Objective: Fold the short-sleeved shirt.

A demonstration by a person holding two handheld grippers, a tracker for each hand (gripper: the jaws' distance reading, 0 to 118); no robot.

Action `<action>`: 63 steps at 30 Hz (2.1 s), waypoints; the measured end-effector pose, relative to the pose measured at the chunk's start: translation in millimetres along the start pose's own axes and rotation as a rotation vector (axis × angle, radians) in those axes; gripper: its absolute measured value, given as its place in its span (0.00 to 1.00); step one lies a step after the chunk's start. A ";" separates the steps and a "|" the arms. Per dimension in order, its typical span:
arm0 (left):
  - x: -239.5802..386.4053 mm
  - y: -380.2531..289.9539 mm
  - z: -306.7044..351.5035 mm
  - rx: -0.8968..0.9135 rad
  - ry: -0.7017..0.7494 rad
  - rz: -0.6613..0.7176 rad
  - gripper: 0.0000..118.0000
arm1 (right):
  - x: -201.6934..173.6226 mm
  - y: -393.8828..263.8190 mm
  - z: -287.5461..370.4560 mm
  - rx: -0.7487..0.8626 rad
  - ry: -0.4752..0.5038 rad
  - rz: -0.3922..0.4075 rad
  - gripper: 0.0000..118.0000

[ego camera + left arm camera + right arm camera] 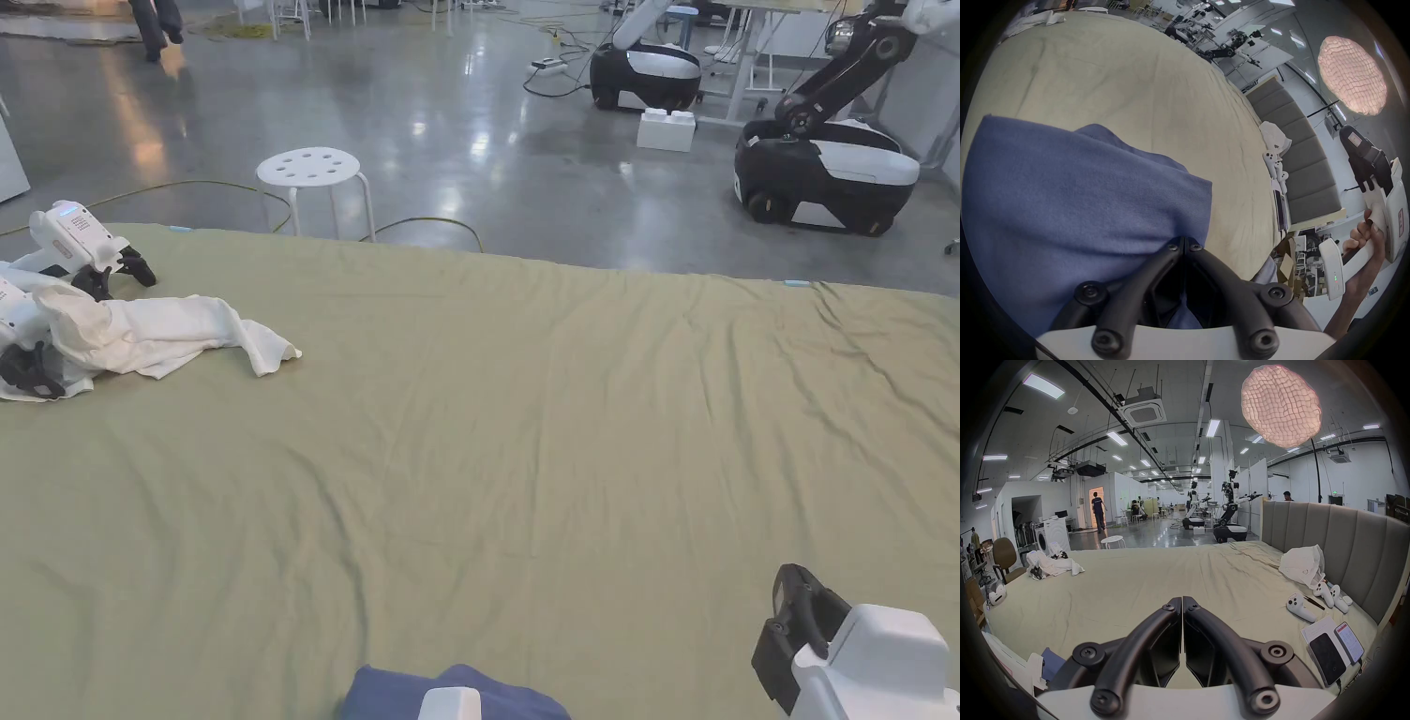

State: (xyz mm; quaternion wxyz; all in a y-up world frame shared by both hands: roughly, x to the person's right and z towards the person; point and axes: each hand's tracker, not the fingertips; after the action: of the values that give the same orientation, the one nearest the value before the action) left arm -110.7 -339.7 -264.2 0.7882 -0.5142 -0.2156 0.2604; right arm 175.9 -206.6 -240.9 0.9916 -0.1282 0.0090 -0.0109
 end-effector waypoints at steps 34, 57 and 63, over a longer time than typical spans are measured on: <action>3.7 62.7 200.9 1.053 0.649 -0.432 0.02 | -59.8 9.0 8.7 0.064 -0.033 0.056 0.00; -137.2 1.3 184.9 0.455 0.165 0.007 0.31 | -146.4 -159.7 6.5 -0.305 0.132 0.205 0.00; -167.1 19.0 161.2 0.274 -0.076 0.091 0.78 | -139.3 -165.6 2.0 -0.309 0.140 0.186 0.00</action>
State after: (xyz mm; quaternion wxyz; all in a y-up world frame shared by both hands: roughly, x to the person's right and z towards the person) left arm -341.1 -326.4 -232.7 0.8298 -0.4006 -0.1843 0.3421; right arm 33.5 -362.8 -194.7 0.9539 -0.2763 0.0913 0.0734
